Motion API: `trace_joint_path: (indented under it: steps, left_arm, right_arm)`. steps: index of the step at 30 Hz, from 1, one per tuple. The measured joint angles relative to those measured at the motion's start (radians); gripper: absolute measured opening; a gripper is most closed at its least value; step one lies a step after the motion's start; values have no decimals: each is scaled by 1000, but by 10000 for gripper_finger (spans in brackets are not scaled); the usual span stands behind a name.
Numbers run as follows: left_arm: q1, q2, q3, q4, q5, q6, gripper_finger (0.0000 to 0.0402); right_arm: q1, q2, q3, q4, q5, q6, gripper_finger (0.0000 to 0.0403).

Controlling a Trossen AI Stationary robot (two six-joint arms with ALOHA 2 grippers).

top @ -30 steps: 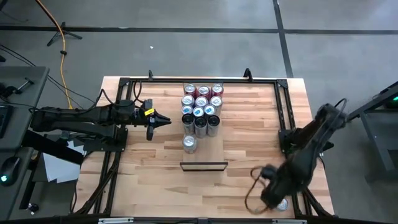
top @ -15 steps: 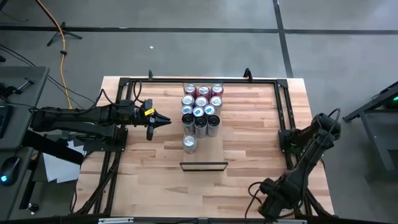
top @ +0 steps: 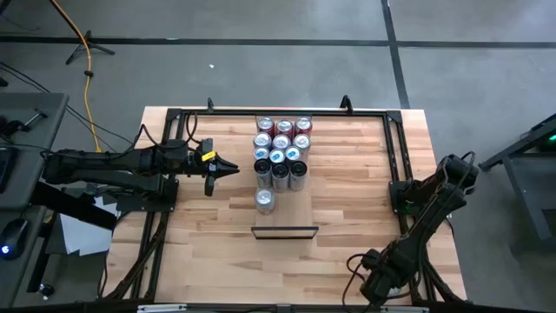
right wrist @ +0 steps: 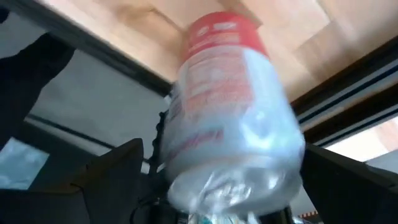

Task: Place canned beverage on shelf
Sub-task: Put the pink soda can on the shelf aligned with the other pink white soda can

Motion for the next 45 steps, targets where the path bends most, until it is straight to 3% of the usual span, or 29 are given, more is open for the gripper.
trace_joint_path:
  steps: [7,14,18,22,25,33,38,41,45]
  left_arm:
    - [0,0,0,0,0,0,0]
    - [0,0,0,0,0,0,0]
    - [0,0,0,0,0,0,0]
    - [0,0,0,-1,0,0,0]
    - [0,0,0,-1,0,0,0]
    - [0,0,0,-1,0,32,0]
    - [0,0,0,-1,0,44,0]
    - [0,0,0,-1,0,44,0]
    - [0,0,0,-1,0,44,0]
  right_arm:
    - [-7,0,-41,12,-11,-41,384]
    - [-47,0,-30,4,-104,-182,283]
    - [-106,-26,-13,-8,-121,-295,279]
    - [-214,-81,-12,-105,-104,-411,279]
    - [-318,-130,-12,-246,-34,-462,279]
    - [-606,-239,-27,-515,66,-503,279]
    - [-766,-245,-107,-434,125,-603,279]
    - [-837,-243,-174,-338,113,-674,279]
    - [-900,-243,-215,-348,109,-731,279]
